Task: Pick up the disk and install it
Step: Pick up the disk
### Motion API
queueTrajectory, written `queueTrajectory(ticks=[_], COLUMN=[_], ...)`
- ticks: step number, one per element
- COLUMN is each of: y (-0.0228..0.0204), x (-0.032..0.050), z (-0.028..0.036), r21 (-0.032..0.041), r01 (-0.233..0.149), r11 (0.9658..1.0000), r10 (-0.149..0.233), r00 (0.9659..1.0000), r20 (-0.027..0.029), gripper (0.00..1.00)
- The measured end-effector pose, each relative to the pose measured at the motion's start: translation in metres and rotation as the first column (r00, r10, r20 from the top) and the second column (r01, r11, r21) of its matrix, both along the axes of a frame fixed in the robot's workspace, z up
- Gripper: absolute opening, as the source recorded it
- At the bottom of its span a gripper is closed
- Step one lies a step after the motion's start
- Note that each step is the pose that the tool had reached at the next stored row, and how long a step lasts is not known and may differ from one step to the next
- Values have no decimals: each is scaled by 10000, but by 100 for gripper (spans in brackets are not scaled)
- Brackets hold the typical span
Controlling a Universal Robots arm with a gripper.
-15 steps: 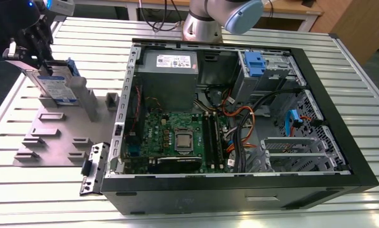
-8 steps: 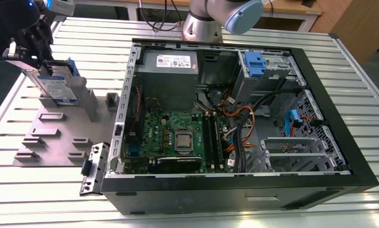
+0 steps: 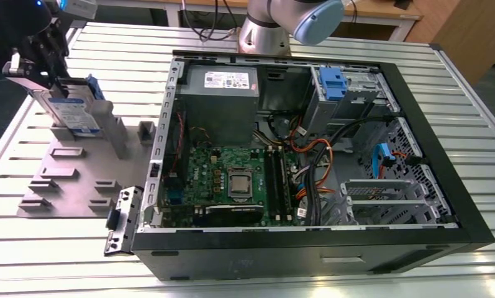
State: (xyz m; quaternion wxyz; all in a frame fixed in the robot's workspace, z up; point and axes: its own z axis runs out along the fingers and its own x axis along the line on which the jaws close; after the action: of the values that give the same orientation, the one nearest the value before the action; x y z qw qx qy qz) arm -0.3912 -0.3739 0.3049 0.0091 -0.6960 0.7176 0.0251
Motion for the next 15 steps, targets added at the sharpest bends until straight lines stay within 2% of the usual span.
queueTrajectory(ticks=[6, 15], y=[0, 0], x=[-1, -1], z=[120, 123], r21=[-39, -41], r01=[8, 11], r11=[10000, 10000], r10=[-8, -11], r00=[10000, 10000], r20=[-4, -3], gripper=[35, 35])
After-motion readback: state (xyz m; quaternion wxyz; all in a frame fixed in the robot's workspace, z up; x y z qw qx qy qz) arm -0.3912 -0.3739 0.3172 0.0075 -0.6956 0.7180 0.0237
